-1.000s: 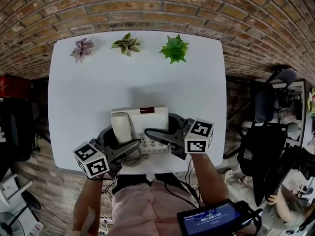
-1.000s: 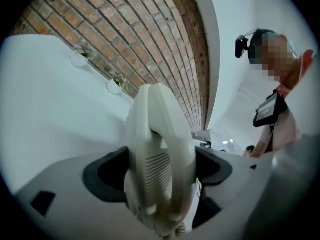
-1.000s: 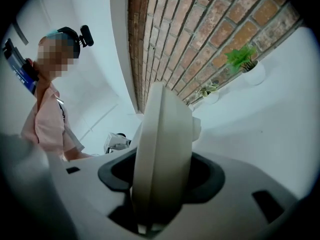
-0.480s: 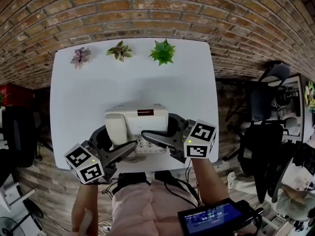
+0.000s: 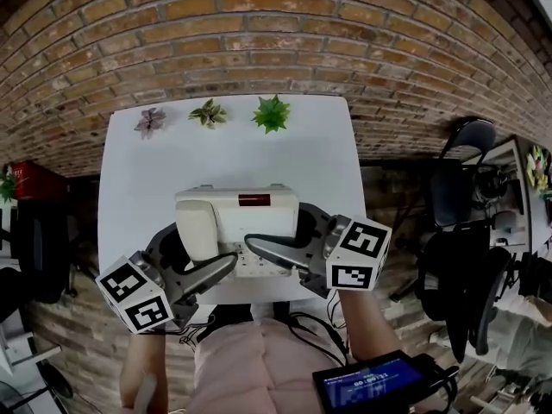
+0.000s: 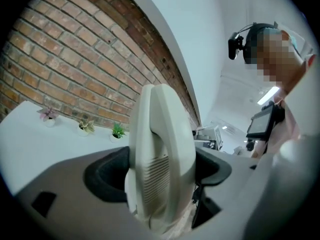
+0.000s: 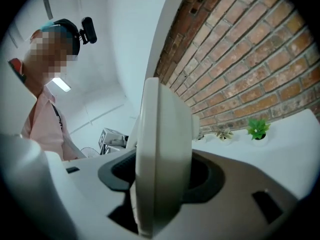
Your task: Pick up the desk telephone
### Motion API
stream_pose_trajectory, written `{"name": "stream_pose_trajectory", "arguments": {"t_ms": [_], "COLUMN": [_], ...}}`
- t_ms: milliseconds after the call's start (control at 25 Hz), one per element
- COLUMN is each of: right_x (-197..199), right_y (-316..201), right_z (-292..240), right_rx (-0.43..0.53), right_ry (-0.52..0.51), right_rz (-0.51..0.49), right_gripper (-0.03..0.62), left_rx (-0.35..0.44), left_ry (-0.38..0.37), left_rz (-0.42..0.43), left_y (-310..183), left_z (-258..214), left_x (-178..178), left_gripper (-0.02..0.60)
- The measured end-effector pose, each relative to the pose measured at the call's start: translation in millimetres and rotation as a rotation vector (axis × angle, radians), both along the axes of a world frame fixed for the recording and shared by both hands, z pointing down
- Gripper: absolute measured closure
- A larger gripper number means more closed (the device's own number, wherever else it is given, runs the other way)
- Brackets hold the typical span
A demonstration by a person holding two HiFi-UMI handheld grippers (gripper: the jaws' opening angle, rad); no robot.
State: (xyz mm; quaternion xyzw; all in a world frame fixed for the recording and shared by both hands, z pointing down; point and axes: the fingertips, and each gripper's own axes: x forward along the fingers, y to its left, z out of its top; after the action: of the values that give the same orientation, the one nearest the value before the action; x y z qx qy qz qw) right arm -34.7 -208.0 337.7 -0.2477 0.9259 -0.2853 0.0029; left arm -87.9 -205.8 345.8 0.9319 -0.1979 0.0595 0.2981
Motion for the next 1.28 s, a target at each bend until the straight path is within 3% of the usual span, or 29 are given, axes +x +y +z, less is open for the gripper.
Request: {"name": "stream_pose_trajectory", "arguments": {"t_ms": [200,520,1280], "right_x": [5.3,17.2,19.8], "right_y": [7.2,18.6,25.9], "right_z": [-34.8,-62.6,-69.8], "right_rx": [0.059,0.101,0.110], "right_ry": [-0.014,-0.022,-0.026], "right_rz": [0.001,0.004,-0.005], "right_gripper": [0.349,0.353,0.353], "left_rx": [0.063,0.070,0.074], "left_ry": [0.008,0.042,0.022], "left_rz": [-0.017,-0.040,-0.055], "left_y": [6.7,17.8,24.4], "left_z": [-35.4,-60.0,-67.6], "left_x": [4.0,15.4,18.0], "left_gripper": [0.181,0.181,0.183]}}
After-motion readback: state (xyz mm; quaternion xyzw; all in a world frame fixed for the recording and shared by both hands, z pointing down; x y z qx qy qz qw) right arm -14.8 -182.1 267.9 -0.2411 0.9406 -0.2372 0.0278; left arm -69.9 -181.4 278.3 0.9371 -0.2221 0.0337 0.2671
